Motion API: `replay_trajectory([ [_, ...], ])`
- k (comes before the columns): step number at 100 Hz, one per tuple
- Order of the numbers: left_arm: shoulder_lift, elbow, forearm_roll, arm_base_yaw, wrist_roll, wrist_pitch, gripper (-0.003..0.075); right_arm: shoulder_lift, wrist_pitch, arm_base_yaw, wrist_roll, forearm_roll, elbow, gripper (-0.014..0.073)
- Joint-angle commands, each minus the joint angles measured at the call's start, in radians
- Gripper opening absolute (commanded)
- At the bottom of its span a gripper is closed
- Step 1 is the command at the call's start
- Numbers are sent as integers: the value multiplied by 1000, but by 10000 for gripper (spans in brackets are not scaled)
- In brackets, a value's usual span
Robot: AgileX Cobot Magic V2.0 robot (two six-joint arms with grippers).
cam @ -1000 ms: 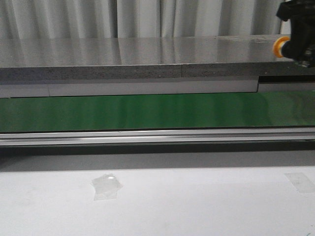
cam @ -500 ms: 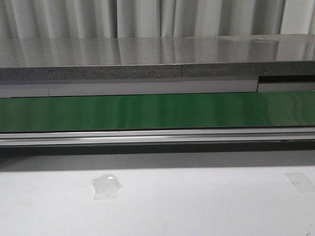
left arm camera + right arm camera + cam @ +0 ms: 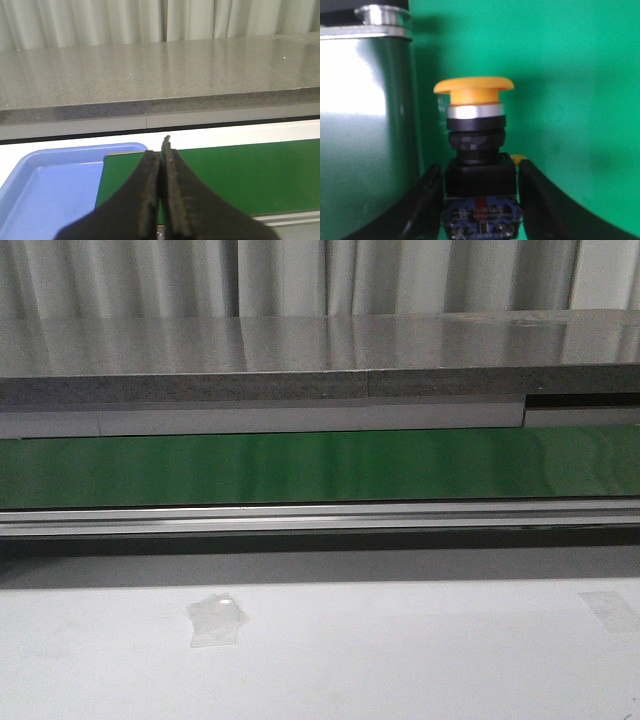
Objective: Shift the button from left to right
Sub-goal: 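Place the button into the green tray and open the right gripper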
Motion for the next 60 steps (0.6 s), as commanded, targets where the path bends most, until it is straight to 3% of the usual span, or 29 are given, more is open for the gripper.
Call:
replay_trajectory([
  [1,6,-27,-7,-6,-1,-73,-20,-37,-35,-7,-14,-4,-35,290],
  [30,6,-27,-7,-6,-1,-73,-20,-10,-21,-7,-14,-4,-35,301],
  [60,6,-27,-7,-6,-1,-73,-20,-9,-16,-7,-13,-5,-35,470],
])
